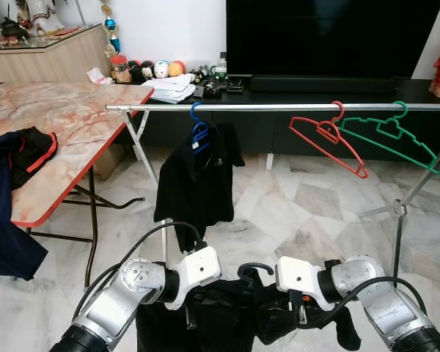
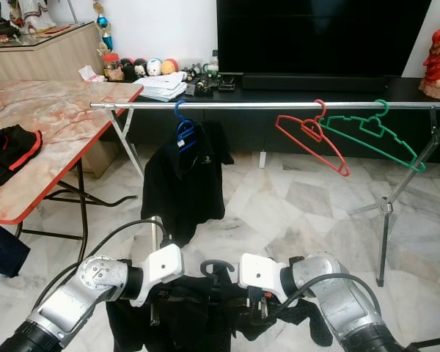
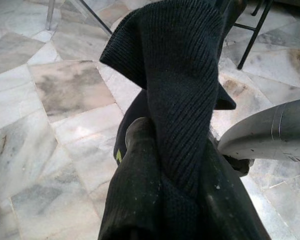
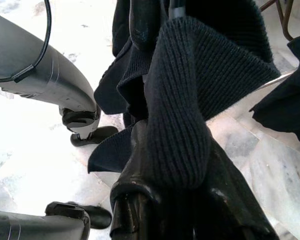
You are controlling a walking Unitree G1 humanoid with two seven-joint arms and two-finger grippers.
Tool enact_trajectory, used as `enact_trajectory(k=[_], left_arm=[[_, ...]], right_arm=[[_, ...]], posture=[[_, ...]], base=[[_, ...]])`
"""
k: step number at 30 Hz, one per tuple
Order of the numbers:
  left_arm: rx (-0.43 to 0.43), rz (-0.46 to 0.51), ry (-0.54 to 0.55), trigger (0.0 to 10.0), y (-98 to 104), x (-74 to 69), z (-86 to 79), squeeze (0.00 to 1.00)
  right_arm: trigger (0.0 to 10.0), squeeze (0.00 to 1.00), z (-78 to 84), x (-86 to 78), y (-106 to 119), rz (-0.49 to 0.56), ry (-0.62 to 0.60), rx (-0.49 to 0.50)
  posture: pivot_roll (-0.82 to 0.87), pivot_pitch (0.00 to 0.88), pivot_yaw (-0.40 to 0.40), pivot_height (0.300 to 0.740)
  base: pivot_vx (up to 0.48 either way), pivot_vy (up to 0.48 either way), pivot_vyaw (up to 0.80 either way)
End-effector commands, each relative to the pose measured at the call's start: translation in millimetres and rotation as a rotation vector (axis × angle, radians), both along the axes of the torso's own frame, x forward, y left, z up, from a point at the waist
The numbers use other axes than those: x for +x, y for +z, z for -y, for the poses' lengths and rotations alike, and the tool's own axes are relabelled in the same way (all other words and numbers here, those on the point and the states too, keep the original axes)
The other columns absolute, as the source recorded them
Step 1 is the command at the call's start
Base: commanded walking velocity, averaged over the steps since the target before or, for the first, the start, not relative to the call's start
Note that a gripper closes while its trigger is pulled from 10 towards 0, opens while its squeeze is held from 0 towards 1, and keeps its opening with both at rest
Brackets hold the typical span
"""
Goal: Hang hanger
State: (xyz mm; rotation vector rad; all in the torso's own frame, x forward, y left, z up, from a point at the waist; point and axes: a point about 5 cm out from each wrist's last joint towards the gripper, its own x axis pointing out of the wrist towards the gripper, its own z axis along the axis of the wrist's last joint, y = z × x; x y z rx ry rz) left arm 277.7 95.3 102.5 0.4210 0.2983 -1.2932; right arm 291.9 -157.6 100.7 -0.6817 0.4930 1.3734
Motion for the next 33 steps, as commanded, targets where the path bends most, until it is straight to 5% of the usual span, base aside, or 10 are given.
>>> enact_trajectory(k=[1,2,7,8,29,33], left_arm=[[-0.046,0.059,0.017,0.0,15.2,7.1,-0.2,0.00],[-0.047,0.059,0.016,0.0,15.2,7.0,-0.2,0.00],[-0.051,0.053,0.014,0.0,15.0,6.7,0.2,0.00],[-0.050,0.052,0.013,0.0,14.8,6.5,0.2,0.00],[-0.005,0.059,0.017,0.0,9.3,6.8,-2.9,0.00],[-0.003,0.054,0.007,0.0,9.3,5.4,-2.7,0.00]], right_arm=[[8.5,0.00,-10.0,1.1,0.6,0.016,0.030,0.021],[10.0,0.00,-9.7,1.7,0.4,0.020,0.027,0.020],[10.0,0.06,-8.6,1.2,0.4,0.003,0.030,0.027],[10.0,1.00,-8.7,1.6,1.2,0.002,0.027,0.033],[10.0,1.00,-1.4,-1.9,4.9,-0.059,0.072,-0.002],[10.0,1.00,0.4,5.2,3.3,-0.004,0.035,-0.026]], posture=[[0.03,0.028,0.069,0.740],[0.03,0.028,0.069,0.740],[0.03,0.026,0.068,0.740],[0.03,0.026,0.068,0.740],[0.03,0.023,0.063,0.740],[0.03,0.022,0.060,0.740]], base=[[0.000,0.000,0.00],[0.000,0.000,0.00],[0.000,0.000,0.00],[0.000,0.000,0.00],[0.000,0.000,0.00],[0.000,0.000,0.00]])
